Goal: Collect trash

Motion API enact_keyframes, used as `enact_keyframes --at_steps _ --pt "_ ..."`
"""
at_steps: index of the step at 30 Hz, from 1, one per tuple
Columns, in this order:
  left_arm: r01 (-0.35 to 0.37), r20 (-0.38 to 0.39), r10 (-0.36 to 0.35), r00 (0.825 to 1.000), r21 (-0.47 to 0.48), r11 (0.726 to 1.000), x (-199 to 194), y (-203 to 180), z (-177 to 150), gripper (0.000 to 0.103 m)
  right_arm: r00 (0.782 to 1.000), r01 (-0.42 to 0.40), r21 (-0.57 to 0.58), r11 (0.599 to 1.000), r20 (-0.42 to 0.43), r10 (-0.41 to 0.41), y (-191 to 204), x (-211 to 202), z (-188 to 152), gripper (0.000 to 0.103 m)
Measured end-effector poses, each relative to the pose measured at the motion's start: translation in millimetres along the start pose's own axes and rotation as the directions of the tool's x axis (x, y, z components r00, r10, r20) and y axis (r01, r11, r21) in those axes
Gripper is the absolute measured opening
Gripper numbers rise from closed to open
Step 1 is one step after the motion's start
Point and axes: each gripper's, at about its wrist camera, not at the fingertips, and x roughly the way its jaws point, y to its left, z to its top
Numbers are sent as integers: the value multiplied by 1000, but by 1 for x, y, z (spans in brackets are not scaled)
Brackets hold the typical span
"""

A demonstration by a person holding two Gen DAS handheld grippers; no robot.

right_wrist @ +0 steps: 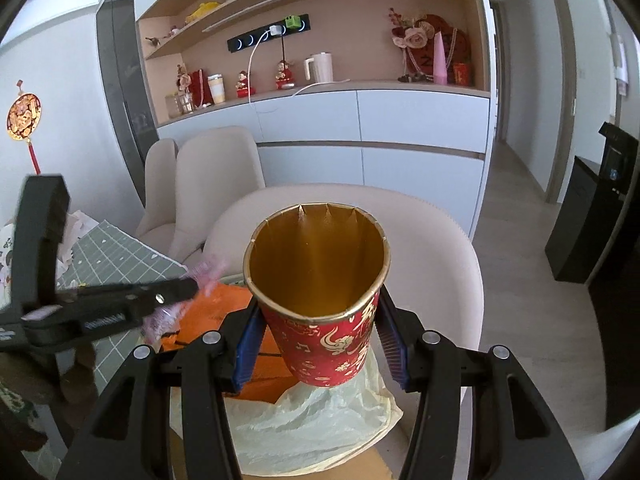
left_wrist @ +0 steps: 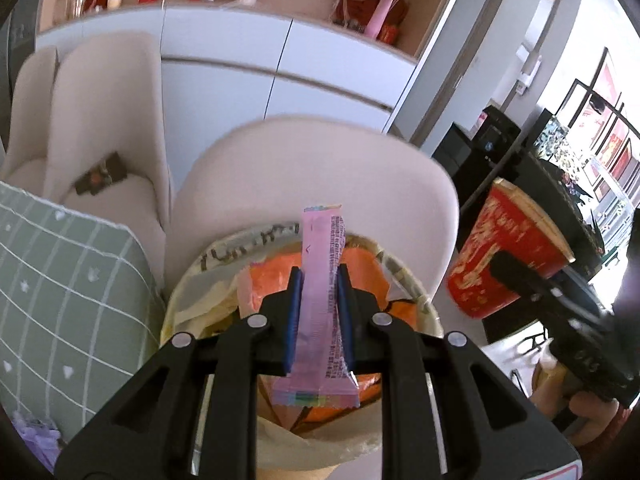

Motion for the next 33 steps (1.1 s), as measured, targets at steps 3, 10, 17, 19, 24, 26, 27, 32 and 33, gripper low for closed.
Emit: enact_keyframes --at_steps 3,10,17,19,24,26,27,32,33 --pt "6 -58 -7 998 -12 1000 15 6 -4 15 1000 -1 15 1000 -2 1 -2 5 1 49" --pt "-29 -133 24 991 -35 999 32 16 -17 19 999 -22 -5 1000 -26 22 5 17 0 49" --pt "35 -121 -51 991 -134 990 23 33 -16 37 999 -41 3 999 -5 41 5 17 8 49" --pt "47 -91 -62 994 -151 987 11 34 -14 41 998 -57 4 998 2 57 7 16 11 49" --pt "9 -24 -14 1000 -197 980 -28 45 -18 44 991 -131 -34 991 -8 131 29 23 16 49" --pt "-30 10 33 999 -226 974 -48 54 -25 44 986 -167 -80 983 -25 166 48 30 15 49" --pt "-52 27 60 998 -236 970 -58 59 -28 44 984 -177 -99 979 -32 174 56 32 14 49" --pt "-183 116 216 969 -245 952 -109 70 -56 44 970 -226 -185 957 -134 203 92 63 -7 49" --pt "-208 129 244 961 -242 948 -118 72 -62 44 967 -230 -189 955 -156 202 95 70 -12 49"
